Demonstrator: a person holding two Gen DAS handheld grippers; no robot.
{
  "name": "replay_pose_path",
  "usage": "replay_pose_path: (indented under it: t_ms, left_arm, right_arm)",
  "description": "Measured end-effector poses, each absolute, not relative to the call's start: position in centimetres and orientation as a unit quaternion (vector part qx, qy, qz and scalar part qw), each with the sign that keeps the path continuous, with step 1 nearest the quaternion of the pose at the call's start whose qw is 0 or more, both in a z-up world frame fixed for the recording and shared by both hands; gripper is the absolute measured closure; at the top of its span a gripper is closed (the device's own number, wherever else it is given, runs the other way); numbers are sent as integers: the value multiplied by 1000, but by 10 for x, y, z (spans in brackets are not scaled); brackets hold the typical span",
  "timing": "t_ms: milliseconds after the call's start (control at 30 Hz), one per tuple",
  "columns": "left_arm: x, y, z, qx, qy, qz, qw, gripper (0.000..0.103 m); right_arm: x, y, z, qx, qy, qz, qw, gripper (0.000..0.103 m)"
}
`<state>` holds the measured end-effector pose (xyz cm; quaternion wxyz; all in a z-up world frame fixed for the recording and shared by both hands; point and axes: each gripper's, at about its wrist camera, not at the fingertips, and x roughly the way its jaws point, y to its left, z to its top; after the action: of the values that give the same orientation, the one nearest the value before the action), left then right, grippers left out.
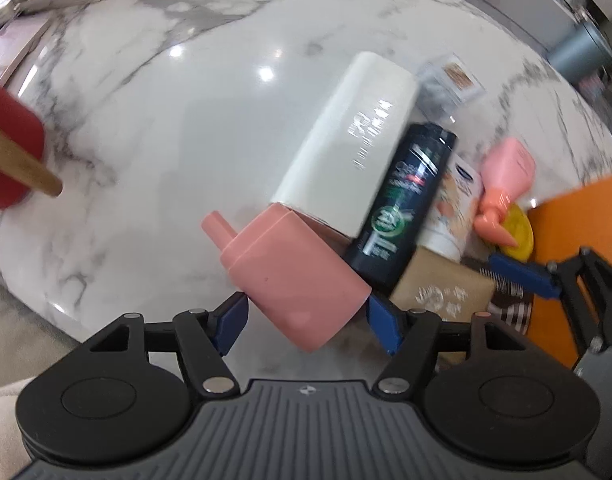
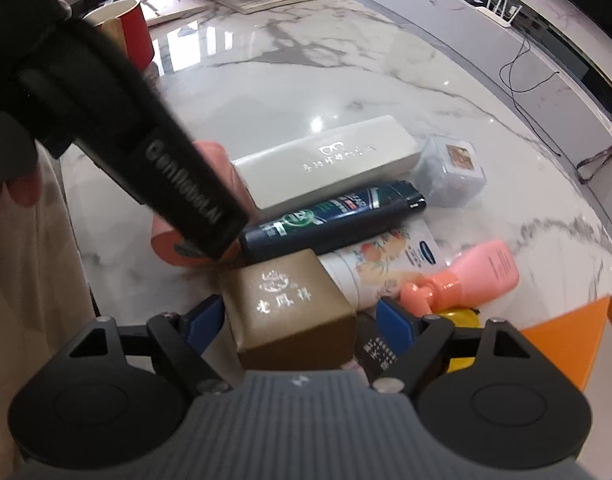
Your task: Organize rigid objects
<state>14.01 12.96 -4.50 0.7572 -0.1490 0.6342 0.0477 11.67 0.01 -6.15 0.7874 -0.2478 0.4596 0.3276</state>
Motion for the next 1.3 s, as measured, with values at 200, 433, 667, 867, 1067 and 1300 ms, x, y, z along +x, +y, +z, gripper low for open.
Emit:
replay_pose_path:
  t_ms: [200,433,667,867,1067,1300]
  left_arm:
    - [137,139,-45,-207,615,72,758,22]
    - [141,146,-42,-225,599,100,762,18]
    - [143,153,-50,-236,590,136,760,31]
    - [142,145,-52,-197,606,112,762,33]
    - [146,120,-51,-96,639,45,762,35]
    - [149,123,-59,-101,630,66,767,37]
  right_arm:
    - [120,3,-61,-226,472,335,783,36]
    - [115,9,-61,-232,470,329,786,36]
    - [116,10,-62,-228,472,325,787,37]
    - [117,8,-64,-208,484,318,788,38]
    - [115,7,-63,-215,481,325,785,38]
    - [115,10,-62,-225,473,330,785,38]
